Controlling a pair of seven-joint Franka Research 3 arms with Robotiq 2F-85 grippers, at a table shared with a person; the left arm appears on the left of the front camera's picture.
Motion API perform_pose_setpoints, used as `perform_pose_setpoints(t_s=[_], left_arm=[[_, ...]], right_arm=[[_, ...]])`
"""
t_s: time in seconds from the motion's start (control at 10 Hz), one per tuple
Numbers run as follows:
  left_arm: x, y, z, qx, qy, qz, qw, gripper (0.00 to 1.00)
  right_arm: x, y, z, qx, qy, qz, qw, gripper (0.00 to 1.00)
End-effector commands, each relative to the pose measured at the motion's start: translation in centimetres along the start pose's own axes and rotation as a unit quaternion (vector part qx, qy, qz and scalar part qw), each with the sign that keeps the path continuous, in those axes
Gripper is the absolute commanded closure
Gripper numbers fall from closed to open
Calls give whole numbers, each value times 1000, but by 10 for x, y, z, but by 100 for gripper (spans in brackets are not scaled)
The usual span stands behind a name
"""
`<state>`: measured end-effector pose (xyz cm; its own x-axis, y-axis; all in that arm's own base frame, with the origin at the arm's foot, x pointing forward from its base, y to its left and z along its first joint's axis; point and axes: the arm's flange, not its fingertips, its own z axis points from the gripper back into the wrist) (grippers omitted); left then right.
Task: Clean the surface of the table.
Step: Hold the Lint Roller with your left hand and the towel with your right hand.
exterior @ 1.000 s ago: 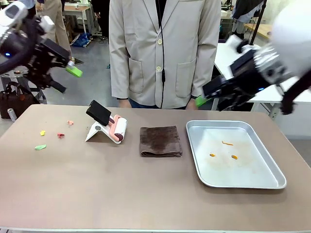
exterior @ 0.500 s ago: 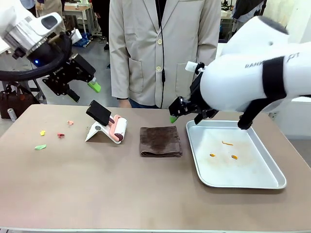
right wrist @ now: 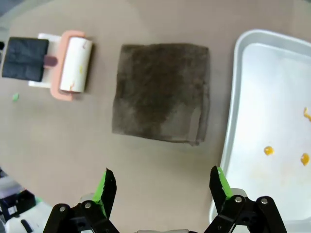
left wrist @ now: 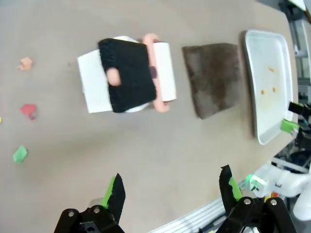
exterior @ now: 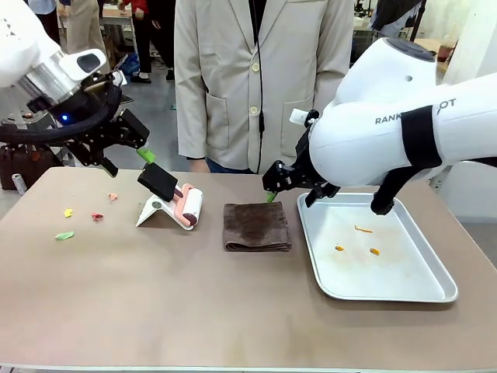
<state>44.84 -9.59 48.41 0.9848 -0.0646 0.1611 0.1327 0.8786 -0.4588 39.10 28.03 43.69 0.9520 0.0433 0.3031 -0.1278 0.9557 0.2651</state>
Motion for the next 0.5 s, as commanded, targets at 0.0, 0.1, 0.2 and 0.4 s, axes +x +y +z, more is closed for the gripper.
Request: perform_pose_setpoints(t_s=[0.0,0.1,0.2,0.4], left_arm=[[22,12,-13,-11,-17,58,998,0],[36,22,-21,-19,-27,69,997,0],[45,28,-27,-33,-30,72,996,0],[60,38,-40,-44,-33,86,995,0]], right_arm=[[7,7,0,-2,5,-36,999,0],[9,9,-2,-6,13,-48,999,0],[9,8,-4,-5,13,-49,999,0],[12,6,-6,-1,23,-59,998,0]])
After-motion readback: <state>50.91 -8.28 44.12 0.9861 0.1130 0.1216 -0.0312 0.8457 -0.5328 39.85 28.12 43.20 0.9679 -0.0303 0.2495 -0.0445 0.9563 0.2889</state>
